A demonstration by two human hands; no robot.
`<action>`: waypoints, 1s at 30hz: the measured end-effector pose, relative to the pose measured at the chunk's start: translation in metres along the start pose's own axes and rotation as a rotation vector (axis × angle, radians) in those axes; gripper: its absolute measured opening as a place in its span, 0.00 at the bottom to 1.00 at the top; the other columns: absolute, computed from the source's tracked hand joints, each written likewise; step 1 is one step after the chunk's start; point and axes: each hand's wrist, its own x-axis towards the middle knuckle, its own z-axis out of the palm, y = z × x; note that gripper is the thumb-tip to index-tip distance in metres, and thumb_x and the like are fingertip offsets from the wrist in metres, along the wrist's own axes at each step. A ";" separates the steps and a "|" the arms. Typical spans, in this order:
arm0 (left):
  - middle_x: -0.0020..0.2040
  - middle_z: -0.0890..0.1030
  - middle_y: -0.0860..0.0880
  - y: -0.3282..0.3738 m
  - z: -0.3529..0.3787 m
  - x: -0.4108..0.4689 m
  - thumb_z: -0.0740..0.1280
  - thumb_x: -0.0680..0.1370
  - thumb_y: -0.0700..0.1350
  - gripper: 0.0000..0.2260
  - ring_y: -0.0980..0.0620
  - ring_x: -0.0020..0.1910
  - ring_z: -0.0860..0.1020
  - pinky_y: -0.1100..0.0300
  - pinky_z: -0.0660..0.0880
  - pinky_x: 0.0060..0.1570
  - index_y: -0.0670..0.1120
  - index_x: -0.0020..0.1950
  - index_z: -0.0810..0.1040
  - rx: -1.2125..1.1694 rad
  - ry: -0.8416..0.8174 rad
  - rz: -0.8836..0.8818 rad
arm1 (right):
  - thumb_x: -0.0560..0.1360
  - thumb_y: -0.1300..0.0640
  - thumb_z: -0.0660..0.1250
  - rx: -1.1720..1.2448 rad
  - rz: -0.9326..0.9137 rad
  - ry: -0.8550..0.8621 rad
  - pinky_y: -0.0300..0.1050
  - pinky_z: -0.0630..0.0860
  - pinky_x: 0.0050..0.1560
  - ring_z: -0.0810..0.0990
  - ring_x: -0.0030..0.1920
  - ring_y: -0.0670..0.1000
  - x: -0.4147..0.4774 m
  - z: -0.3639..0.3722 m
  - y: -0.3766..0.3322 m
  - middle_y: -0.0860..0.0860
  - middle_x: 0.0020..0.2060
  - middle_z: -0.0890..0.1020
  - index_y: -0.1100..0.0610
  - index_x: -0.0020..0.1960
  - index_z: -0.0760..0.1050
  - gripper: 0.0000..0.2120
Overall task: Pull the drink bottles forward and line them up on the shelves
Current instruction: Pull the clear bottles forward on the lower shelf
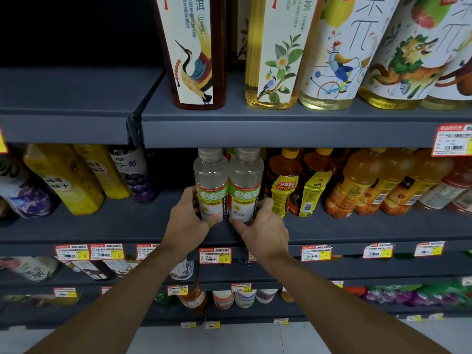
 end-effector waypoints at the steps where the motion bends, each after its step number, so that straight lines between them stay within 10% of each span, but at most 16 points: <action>1: 0.51 0.79 0.65 0.000 0.000 0.000 0.80 0.69 0.42 0.28 0.75 0.49 0.76 0.81 0.70 0.43 0.55 0.63 0.71 0.004 0.005 0.001 | 0.72 0.37 0.74 -0.018 0.005 0.001 0.49 0.76 0.46 0.83 0.53 0.58 -0.001 0.001 -0.001 0.53 0.51 0.83 0.53 0.59 0.62 0.31; 7: 0.51 0.78 0.66 -0.003 0.000 -0.001 0.81 0.69 0.43 0.29 0.76 0.50 0.76 0.81 0.71 0.44 0.56 0.64 0.71 0.015 0.016 0.021 | 0.75 0.41 0.70 -0.043 -0.082 -0.063 0.52 0.79 0.51 0.83 0.54 0.58 -0.003 -0.001 0.003 0.53 0.53 0.84 0.50 0.72 0.56 0.35; 20: 0.56 0.78 0.56 -0.001 -0.012 -0.001 0.85 0.60 0.55 0.35 0.59 0.54 0.77 0.62 0.75 0.53 0.55 0.60 0.70 0.262 -0.042 0.114 | 0.70 0.33 0.74 -0.183 -0.177 -0.157 0.46 0.73 0.45 0.82 0.53 0.55 0.011 -0.014 0.013 0.52 0.53 0.82 0.52 0.61 0.60 0.35; 30: 0.55 0.82 0.61 -0.004 -0.015 -0.002 0.84 0.62 0.55 0.34 0.67 0.53 0.79 0.74 0.73 0.51 0.55 0.63 0.73 0.178 -0.145 0.062 | 0.70 0.46 0.79 0.117 -0.216 -0.460 0.49 0.78 0.62 0.81 0.57 0.44 0.028 -0.024 0.036 0.42 0.57 0.82 0.45 0.70 0.68 0.33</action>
